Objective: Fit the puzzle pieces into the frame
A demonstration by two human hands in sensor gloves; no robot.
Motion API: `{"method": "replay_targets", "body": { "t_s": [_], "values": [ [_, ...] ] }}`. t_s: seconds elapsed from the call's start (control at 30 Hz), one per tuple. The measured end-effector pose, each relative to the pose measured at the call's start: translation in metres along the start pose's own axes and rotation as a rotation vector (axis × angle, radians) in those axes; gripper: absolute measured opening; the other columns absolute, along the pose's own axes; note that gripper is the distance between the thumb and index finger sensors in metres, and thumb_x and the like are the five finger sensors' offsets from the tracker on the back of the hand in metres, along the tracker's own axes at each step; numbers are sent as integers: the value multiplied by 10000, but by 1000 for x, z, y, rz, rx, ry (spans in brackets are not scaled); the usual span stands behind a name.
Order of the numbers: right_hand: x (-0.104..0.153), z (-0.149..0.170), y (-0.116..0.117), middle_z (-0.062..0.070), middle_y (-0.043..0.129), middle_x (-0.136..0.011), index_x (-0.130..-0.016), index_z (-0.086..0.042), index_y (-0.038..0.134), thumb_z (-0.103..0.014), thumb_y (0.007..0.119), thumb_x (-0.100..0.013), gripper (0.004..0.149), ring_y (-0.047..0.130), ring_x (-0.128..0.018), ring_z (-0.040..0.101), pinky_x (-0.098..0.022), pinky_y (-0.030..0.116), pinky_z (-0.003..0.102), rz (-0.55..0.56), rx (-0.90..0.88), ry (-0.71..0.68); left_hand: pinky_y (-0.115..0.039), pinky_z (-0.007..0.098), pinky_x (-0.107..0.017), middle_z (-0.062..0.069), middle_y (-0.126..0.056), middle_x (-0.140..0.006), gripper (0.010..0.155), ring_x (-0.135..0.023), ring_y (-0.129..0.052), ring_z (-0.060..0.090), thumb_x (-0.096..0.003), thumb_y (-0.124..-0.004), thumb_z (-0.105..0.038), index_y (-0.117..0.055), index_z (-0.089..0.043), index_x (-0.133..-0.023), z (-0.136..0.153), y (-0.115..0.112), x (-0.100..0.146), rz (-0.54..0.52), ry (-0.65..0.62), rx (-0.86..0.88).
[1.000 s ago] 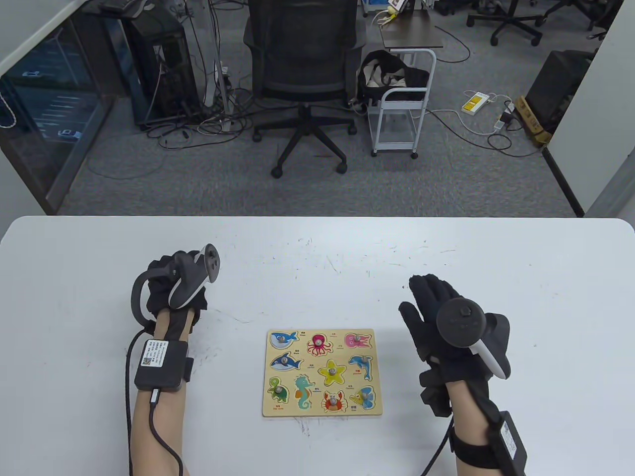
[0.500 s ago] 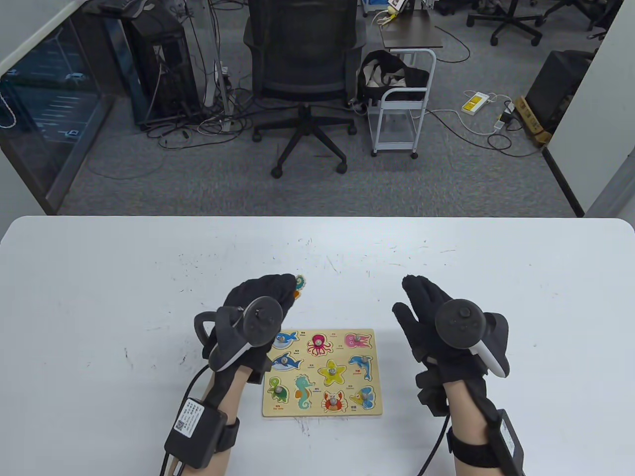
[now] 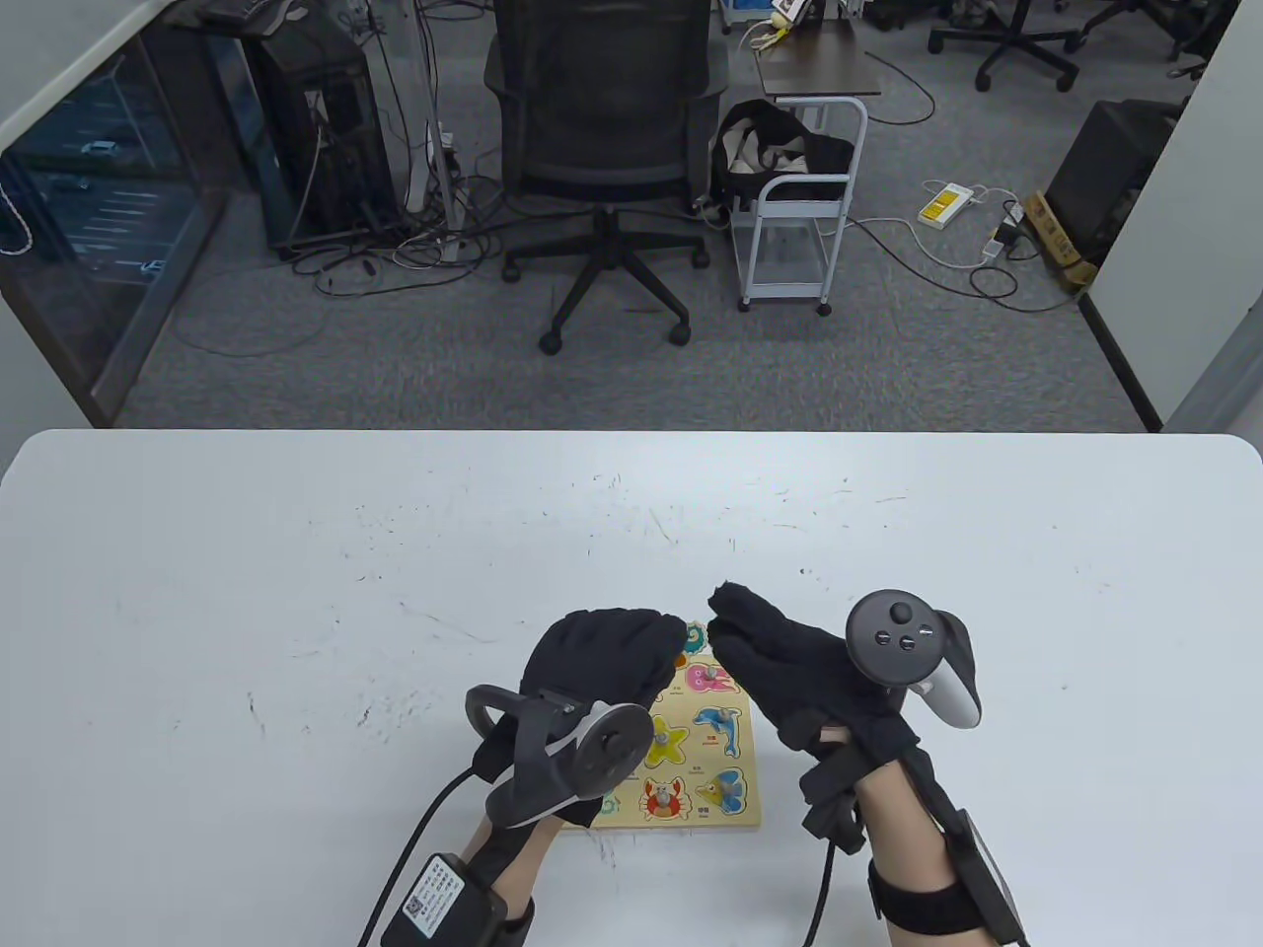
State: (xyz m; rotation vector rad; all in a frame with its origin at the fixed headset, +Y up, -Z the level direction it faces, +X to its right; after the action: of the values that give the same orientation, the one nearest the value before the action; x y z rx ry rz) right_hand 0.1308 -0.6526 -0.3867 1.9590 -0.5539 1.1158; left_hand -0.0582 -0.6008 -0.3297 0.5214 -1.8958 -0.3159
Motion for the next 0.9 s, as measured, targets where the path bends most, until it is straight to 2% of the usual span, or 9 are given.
{"method": "replay_targets", "body": {
  "t_s": [0.17, 0.33, 0.53, 0.67, 0.8, 0.9],
  "values": [
    [-9, 4, 15, 89, 910, -894, -1060, -164, 594, -581, 739, -494, 718, 989, -711, 292, -581, 765, 491, -73, -108, 1, -798, 408, -717, -158, -959, -920, 446, -849, -972, 98, -461, -882, -480, -819, -462, -902, -10, 8, 1, -10, -45, 19],
    [-13, 6, 21, 80, 956, -826, -1020, -137, 660, -470, 764, -525, 605, 1025, -641, 266, -544, 794, 470, -145, -309, -40, -799, 403, -720, -166, -956, -922, 462, -854, -970, 88, -455, -888, -485, -810, -461, -910, -12, 6, 1, -9, -58, -16],
    [-17, 13, 25, 68, 970, -809, -990, -131, 698, -438, 780, -525, 563, 1039, -632, 247, -537, 809, 453, -131, -369, -2, -796, 405, -723, -165, -950, -931, 467, -862, -965, 92, -458, -883, -489, -804, -464, -917, -11, 7, 1, -17, -54, -40],
    [-19, 20, 24, 53, 983, -796, -968, -145, 733, -416, 786, -528, 519, 1045, -624, 236, -531, 816, 446, -102, -386, 33, -789, 414, -727, -159, -941, -947, 489, -875, -958, 101, -462, -868, -510, -787, -458, -942, -6, 9, 0, -18, -34, -6],
    [-16, 23, 16, 46, 982, -802, -965, -156, 739, -404, 789, -524, 508, 1042, -632, 242, -537, 810, 452, -9, -408, 32, -790, 423, -720, -138, -941, -952, 505, -872, -957, 119, -467, -849, -533, -785, -436, -958, 11, 14, 0, -35, 32, 102],
    [-12, 21, 11, 44, 971, -820, -971, -163, 730, -398, 786, -524, 508, 1032, -654, 249, -547, 801, 460, 74, -404, 28, -814, 410, -699, -136, -963, -924, 506, -839, -981, 115, -474, -834, -545, -787, -420, -962, 23, 15, 1, -41, 90, 120]
  ]
}}
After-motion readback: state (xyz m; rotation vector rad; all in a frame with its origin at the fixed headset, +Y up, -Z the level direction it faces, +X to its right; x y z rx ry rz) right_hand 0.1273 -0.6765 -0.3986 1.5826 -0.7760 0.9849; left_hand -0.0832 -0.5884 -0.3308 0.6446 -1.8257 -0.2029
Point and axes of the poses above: the tracker on the back of each hand, its own z axis roughly to the little-finger side, its own x axis roughly from the fingertips to the wrist, y = z × x, the point moved 5 cm from there along -x, roughly from the wrist to the fingertips
